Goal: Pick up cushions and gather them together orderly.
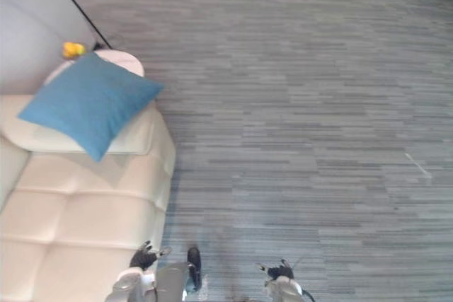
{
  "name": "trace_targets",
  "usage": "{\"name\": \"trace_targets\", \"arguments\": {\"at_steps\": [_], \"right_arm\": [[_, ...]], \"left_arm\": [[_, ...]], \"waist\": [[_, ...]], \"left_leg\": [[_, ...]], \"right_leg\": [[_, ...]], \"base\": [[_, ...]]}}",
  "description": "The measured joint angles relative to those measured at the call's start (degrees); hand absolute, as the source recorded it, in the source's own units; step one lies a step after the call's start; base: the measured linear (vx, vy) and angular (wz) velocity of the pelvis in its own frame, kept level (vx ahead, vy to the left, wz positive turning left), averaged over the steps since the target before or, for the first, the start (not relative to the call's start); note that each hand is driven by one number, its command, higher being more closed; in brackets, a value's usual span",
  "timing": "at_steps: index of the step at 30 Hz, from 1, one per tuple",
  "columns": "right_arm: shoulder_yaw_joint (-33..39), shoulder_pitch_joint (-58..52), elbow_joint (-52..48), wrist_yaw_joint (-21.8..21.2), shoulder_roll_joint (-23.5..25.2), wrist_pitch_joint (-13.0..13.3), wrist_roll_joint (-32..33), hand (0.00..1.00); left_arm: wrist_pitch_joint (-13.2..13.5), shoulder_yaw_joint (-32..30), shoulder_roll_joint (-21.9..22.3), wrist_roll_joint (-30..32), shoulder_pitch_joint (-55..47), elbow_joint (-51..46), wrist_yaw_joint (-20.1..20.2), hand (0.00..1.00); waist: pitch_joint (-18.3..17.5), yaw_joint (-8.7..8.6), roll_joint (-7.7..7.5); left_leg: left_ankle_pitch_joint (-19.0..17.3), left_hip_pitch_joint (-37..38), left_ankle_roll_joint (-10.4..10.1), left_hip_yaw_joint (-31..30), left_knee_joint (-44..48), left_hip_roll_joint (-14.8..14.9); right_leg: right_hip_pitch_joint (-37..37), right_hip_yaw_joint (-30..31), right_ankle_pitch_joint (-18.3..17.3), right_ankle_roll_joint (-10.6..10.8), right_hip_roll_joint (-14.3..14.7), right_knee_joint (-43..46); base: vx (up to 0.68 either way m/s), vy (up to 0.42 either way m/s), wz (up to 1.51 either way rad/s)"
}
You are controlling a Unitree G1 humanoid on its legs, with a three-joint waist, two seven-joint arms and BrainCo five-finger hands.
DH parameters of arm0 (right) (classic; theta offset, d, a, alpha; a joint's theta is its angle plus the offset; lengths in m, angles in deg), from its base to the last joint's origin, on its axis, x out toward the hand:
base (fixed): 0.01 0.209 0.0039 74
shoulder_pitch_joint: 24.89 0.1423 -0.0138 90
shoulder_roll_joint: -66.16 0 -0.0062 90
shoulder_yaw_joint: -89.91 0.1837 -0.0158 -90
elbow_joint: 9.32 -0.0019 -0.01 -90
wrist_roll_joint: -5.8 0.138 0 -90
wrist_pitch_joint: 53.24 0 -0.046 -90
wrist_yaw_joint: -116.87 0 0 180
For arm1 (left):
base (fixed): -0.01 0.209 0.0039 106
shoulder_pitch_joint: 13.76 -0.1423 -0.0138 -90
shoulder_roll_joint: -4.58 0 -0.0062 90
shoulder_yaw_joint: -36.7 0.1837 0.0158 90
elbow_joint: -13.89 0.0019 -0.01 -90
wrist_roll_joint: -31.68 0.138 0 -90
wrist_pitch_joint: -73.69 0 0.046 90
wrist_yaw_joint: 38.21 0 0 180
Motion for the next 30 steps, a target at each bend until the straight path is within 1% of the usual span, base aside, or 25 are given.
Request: {"name": "trace_targets", "arguments": {"at_steps": [2,3,4,5,6,7,8,9,10,11,13,14,15,16,17,18,20,21,23,24,25,26,27,28,30], "right_arm": [[0.0,0.0,0.8,-0.3,-0.2,0.0,-0.6,0.00],[-0.6,-0.3,0.8,-0.5,-0.2,0.1,-1.1,0.00],[-0.6,-0.3,0.9,-0.7,-0.2,0.1,-1.1,0.00],[-0.6,-0.4,0.9,-1.0,-0.1,0.1,-1.1,0.00],[-0.7,-0.8,0.7,-1.0,-0.3,0.1,-1.1,0.00],[-0.7,-0.9,0.7,-1.1,-0.6,0.1,-1.1,0.00],[-0.8,-1.0,0.6,-1.3,-1.1,0.2,-1.1,0.00],[-0.8,-1.0,0.2,-1.4,-1.4,0.2,-1.1,0.00],[-0.7,-1.0,-0.8,-1.5,-1.8,0.2,-1.1,0.00],[-0.8,-1.0,-1.5,-1.6,-1.8,0.2,-1.1,0.00],[-0.7,-1.8,-1.5,-1.5,-2.0,0.2,-1.1,0.00],[-0.3,-2.7,-1.6,-1.6,-2.0,0.2,-0.8,0.00],[-0.5,-2.5,-1.7,-1.6,-2.7,0.3,-1.0,0.00],[-0.4,-2.5,-1.4,-1.6,-3.3,0.3,-1.0,0.00],[-0.3,-2.5,-1.3,-1.6,-3.5,0.3,-1.0,0.00],[0.0,-2.5,-1.4,-1.6,-3.4,0.4,-0.9,0.00],[-0.1,-2.8,-1.5,-1.5,-3.6,0.4,-1.0,0.00],[-0.7,-2.9,-1.5,-1.5,-3.6,0.3,-0.9,0.00],[-0.9,-3.0,-1.4,-1.4,-3.2,0.1,-0.8,0.00],[-0.9,-3.1,-1.4,-1.4,-2.8,0.1,-0.8,0.00],[-0.8,-3.4,-1.6,-1.4,-2.2,0.2,-0.4,0.00],[-0.8,-3.4,-1.6,-1.4,-2.0,0.2,-0.2,0.00],[-0.7,-2.8,-1.6,-1.4,-1.9,0.2,0.2,0.00],[-0.4,-2.9,-1.5,-1.4,-1.9,0.2,0.2,0.00],[-0.4,-3.0,-1.4,-1.3,-1.3,0.1,0.2,0.00]], "left_arm": [[-0.2,0.3,-0.2,0.0,-0.2,0.8,0.1,0.00],[-0.6,1.1,-0.6,0.0,-0.2,1.3,0.1,0.00],[-0.8,1.7,-0.9,0.0,-0.2,1.9,0.2,0.00],[-1.0,1.9,-1.2,-0.1,-0.2,2.7,0.2,0.00],[-1.1,1.9,-1.2,-0.1,-0.3,2.7,0.2,0.00],[-1.1,1.9,-1.2,-0.1,-0.5,2.7,0.1,0.00],[-1.2,1.8,-1.2,-0.1,-0.6,2.8,0.1,0.00],[-1.2,1.7,-1.0,-0.1,-0.3,2.8,0.1,0.00],[-1.2,1.6,-0.6,-0.1,-0.2,2.8,0.0,0.00],[-1.2,1.6,-0.5,-0.1,-0.3,3.0,0.0,0.00],[-1.3,1.5,-0.5,-0.1,-0.4,3.9,0.1,0.00],[-1.3,0.8,-0.6,-0.1,-0.4,3.8,0.0,0.00],[-1.4,0.0,0.5,0.0,-0.3,4.0,-0.1,0.00],[-1.3,-1.2,1.6,0.5,-0.8,3.9,-0.1,0.00],[-1.2,-1.2,2.1,0.5,-0.9,3.9,-0.1,0.00],[-1.2,-1.4,2.9,0.6,-1.5,3.8,-0.1,0.00],[-1.2,-1.8,3.1,1.0,-1.3,3.6,0.0,0.00],[-1.1,-2.0,3.3,1.0,-1.2,2.0,0.0,0.00],[-0.9,-2.3,3.2,1.0,-1.4,0.5,0.0,0.00],[-0.8,-2.3,3.1,0.9,-1.4,0.1,0.0,0.00],[-0.6,-2.2,2.9,0.9,-1.4,-0.1,0.0,0.00],[-0.6,-2.2,2.9,0.9,-1.4,-0.1,0.0,0.00],[-0.6,-1.8,2.9,0.9,-1.2,-0.1,0.0,0.00],[-0.6,-1.8,2.8,0.9,-0.7,0.0,0.0,0.00],[-0.6,-1.7,1.7,0.9,-0.7,0.5,-0.2,0.00]], "waist": [[0.0,0.23,0.10],[0.0,-0.22,0.17],[0.2,-0.29,0.76],[0.3,-0.60,0.79],[0.2,-0.70,0.84],[0.2,-0.74,0.93],[0.2,-1.06,1.29],[0.3,-1.49,1.54],[0.6,-2.22,2.24],[0.8,-2.40,2.49],[0.6,-2.91,1.84],[0.2,-3.20,0.70],[0.0,-3.25,2.51],[-0.5,-2.79,3.37],[-0.7,-2.66,3.75],[-1.3,-2.91,4.64],[-1.8,-3.33,5.42],[-1.7,-3.13,5.34],[-1.4,-2.63,4.85],[-1.2,-2.46,4.48],[-1.2,-2.44,4.09],[-1.2,-2.42,4.02],[-1.2,-2.42,4.07],[-1.0,-2.27,3.93],[-1.4,-2.08,2.15]], "left_leg": [[-2.0,4.8,1.1,0.7,-0.4,-0.4],[-2.8,7.4,1.4,0.0,-1.3,-0.8],[-4.7,11.1,0.8,-1.7,-3.2,-1.0],[-5.1,14.1,0.7,-2.1,-5.1,-1.7],[-5.1,16.2,0.7,-2.2,-6.5,-1.8],[-5.1,18.1,0.7,-2.4,-7.8,-1.7],[-5.1,20.1,0.7,-3.6,-9.5,-1.3],[-5.4,21.3,0.5,-5.0,-10.5,-0.7],[-6.4,22.4,-1.1,-6.4,-11.4,0.6],[-6.9,23.0,-1.8,-7.5,-11.5,1.5],[-7.7,24.1,-3.1,-9.6,-11.6,1.9],[-9.2,24.7,-5.2,-11.9,-11.4,1.5],[-9.6,25.6,-5.4,-13.7,-11.4,2.9],[-9.2,25.6,-4.9,-15.4,-10.9,3.4],[-9.1,25.7,-5.1,-16.4,-10.7,3.8],[-8.9,25.1,-5.5,-17.7,-9.2,4.7],[-8.2,20.7,-6.8,-17.8,0.6,6.1],[-7.0,12.9,-9.6,-16.0,16.5,8.8],[-7.4,9.4,-8.9,-11.2,23.2,11.0],[-7.8,8.0,-8.5,-7.8,23.7,11.7],[-7.7,6.8,-8.0,-3.0,19.2,11.6],[-7.2,6.0,-7.2,-0.8,15.3,11.1],[-5.0,4.9,-5.2,2.9,7.9,10.4],[-1.4,4.2,-4.5,6.0,3.2,9.5],[0.0,5.9,-3.7,8.6,-1.4,6.0]], "right_leg": [[-3.4,1.4,1.6,2.6,-1.4,13.5],[-6.0,1.7,3.8,5.7,-2.7,22.0],[-9.0,1.1,2.9,6.0,-3.5,31.3],[-11.0,-0.4,1.0,4.1,-4.9,35.3],[-12.2,-1.9,-0.2,2.9,-5.5,36.1],[-13.4,-3.5,-1.3,2.1,-5.7,35.7],[-15.8,-5.4,-2.4,0.7,-5.5,32.6],[-18.1,-5.6,-2.6,0.4,-4.8,29.0],[-20.2,-4.5,-2.3,0.5,-2.9,24.8],[-22.1,-2.3,-1.2,0.9,-1.3,20.1],[-23.4,3.1,5.3,1.5,0.2,8.8],[-23.3,6.1,13.0,1.1,0.4,5.9],[-22.8,5.0,10.7,0.5,1.3,8.3],[-23.5,4.0,6.9,0.3,1.4,11.5],[-23.7,3.3,5.2,-0.2,1.4,13.2],[-23.2,1.3,3.2,-1.2,1.4,14.5],[-20.1,-1.7,1.9,-1.9,1.2,13.9],[-15.3,-5.1,1.0,-2.7,1.2,11.1],[-11.6,-7.4,0.9,-3.1,1.3,9.0],[-9.3,-8.5,1.0,-3.1,1.2,7.4],[-6.9,-10.4,1.1,-2.9,0.6,5.5],[-5.9,-11.4,1.2,-2.6,0.3,4.6],[-4.7,-12.8,1.3,-1.8,-0.2,3.5],[-3.9,-14.0,1.1,-0.6,-0.9,3.0],[-2.5,-14.7,2.6,1.9,-2.6,0.0]], "base": [[0.41,0.140,-0.19],[0.43,0.090,-0.01],[0.49,0.066,0.16],[0.49,0.038,0.22],[0.36,-0.004,0.20],[0.33,-0.045,0.28],[0.39,-0.106,0.43],[0.31,-0.141,0.56],[0.31,-0.195,0.56],[0.30,-0.237,0.59],[0.31,-0.285,0.73],[0.36,-0.333,0.73],[0.36,-0.328,0.70],[0.34,-0.309,0.39],[0.30,-0.293,0.47],[0.34,-0.337,0.59],[0.31,-0.255,0.94],[0.27,-0.181,0.96],[0.24,-0.117,0.64],[0.23,-0.070,0.53],[0.21,-0.050,0.52],[0.21,0.002,0.55],[0.26,0.060,0.55],[0.34,0.111,0.53],[0.33,0.145,0.51]]}}
